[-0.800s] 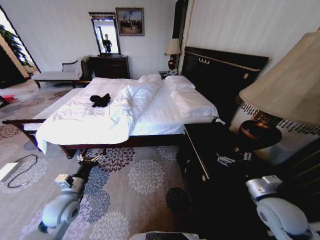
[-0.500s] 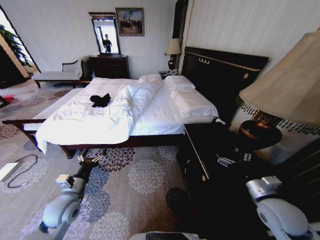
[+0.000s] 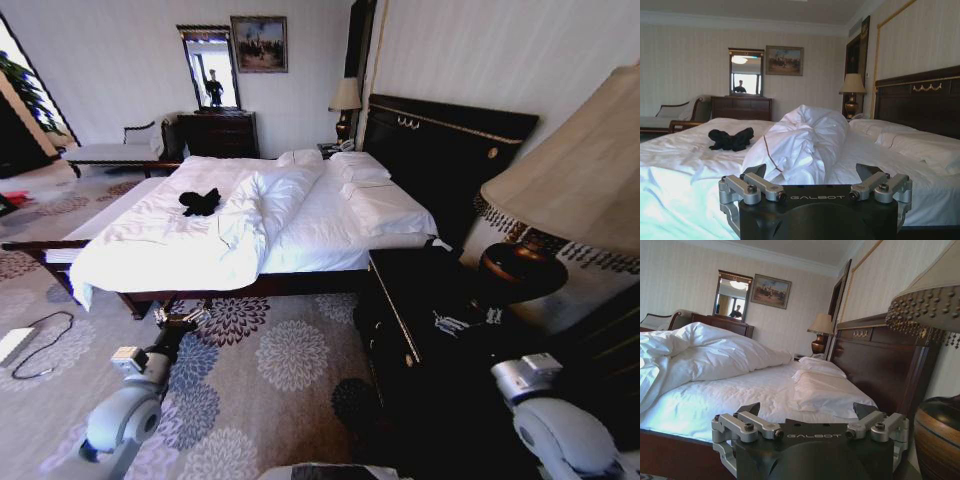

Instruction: Fold the clothes on the bed.

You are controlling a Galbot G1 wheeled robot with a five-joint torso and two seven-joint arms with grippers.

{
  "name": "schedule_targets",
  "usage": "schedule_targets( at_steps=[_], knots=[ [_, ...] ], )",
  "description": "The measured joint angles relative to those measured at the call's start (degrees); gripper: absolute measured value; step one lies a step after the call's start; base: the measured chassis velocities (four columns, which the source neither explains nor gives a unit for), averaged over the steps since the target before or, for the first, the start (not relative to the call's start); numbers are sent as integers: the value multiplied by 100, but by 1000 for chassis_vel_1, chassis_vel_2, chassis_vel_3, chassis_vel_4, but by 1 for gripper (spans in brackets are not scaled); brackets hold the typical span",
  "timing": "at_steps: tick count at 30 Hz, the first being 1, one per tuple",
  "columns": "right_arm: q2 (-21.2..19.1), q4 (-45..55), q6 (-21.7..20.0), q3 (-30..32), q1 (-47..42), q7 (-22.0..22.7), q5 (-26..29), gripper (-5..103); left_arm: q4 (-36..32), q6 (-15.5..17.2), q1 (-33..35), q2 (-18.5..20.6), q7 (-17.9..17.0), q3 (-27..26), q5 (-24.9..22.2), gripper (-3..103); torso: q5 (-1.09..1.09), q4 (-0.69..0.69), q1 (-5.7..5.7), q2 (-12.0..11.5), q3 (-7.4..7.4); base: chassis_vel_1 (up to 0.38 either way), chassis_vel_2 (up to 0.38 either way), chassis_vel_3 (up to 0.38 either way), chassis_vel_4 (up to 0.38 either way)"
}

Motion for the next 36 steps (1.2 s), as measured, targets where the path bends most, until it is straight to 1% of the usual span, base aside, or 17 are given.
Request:
schedule_targets(
  at_steps=[24, 36],
  knots=[
    [36, -34, 6, -67, 2, -14, -31, 100, -53, 37, -3, -18, -57, 48, 9, 100, 0, 0, 0, 0, 0, -111, 105, 109, -106],
    [40, -4, 6, -58, -42, -15, -33, 100, -54, 37, 18, -31, -58, 55, 10, 100, 0, 0, 1, -1, 0, -140, 151, 153, -160]
  ],
)
